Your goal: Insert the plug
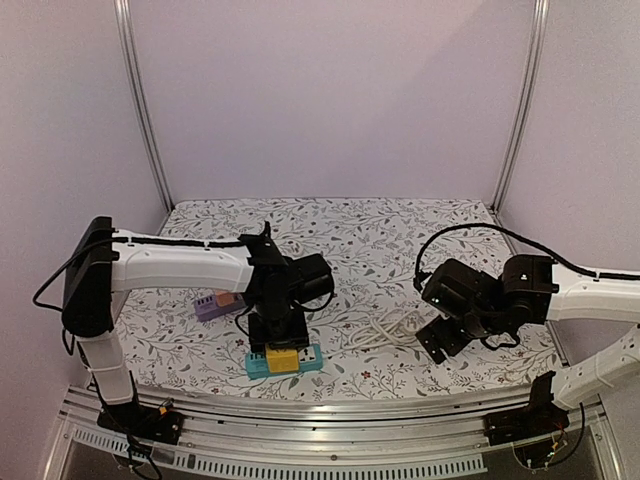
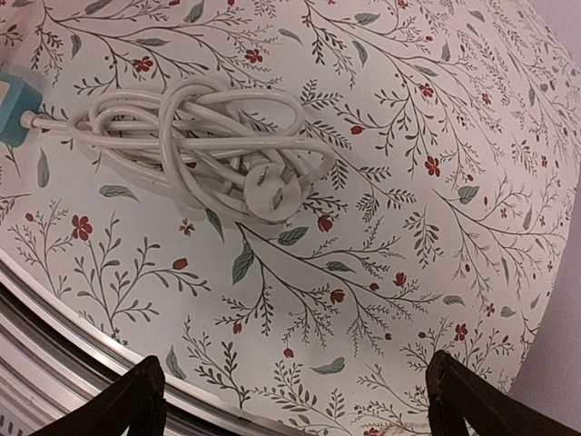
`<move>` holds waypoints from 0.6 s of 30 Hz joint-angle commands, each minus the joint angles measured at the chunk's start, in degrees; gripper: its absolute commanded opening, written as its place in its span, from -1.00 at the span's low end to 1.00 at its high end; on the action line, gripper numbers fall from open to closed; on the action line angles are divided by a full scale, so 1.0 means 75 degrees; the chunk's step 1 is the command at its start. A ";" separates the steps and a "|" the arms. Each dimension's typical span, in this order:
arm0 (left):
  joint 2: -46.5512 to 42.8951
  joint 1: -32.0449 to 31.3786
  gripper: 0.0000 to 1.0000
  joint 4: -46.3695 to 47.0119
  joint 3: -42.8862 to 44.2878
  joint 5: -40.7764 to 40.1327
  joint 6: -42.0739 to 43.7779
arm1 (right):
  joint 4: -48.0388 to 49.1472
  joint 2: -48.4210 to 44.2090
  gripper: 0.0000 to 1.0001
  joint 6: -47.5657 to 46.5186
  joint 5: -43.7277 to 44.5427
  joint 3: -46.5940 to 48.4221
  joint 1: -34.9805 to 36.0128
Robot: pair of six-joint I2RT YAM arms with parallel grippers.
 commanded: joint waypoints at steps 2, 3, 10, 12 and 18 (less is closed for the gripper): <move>0.1584 -0.0018 -1.00 0.1228 -0.1102 -0.0878 0.0231 | -0.0136 0.0158 0.98 0.0031 0.0193 0.0335 0.0047; 0.1434 -0.0018 -1.00 0.1394 -0.1255 -0.0924 0.0235 | -0.0143 0.0153 0.98 0.0040 0.0200 0.0336 0.0042; 0.0953 -0.0034 -0.91 0.1889 -0.1804 -0.0935 0.0275 | -0.0140 0.0165 0.97 0.0069 0.0221 0.0333 0.0053; 0.0934 -0.0096 -0.90 0.1892 -0.1809 -0.0957 0.0292 | -0.0129 0.0191 0.97 0.0072 0.0230 0.0357 0.0053; 0.0602 -0.0214 -0.49 0.1800 -0.1761 -0.1197 0.0384 | -0.0136 0.0247 0.98 0.0077 0.0242 0.0463 0.0056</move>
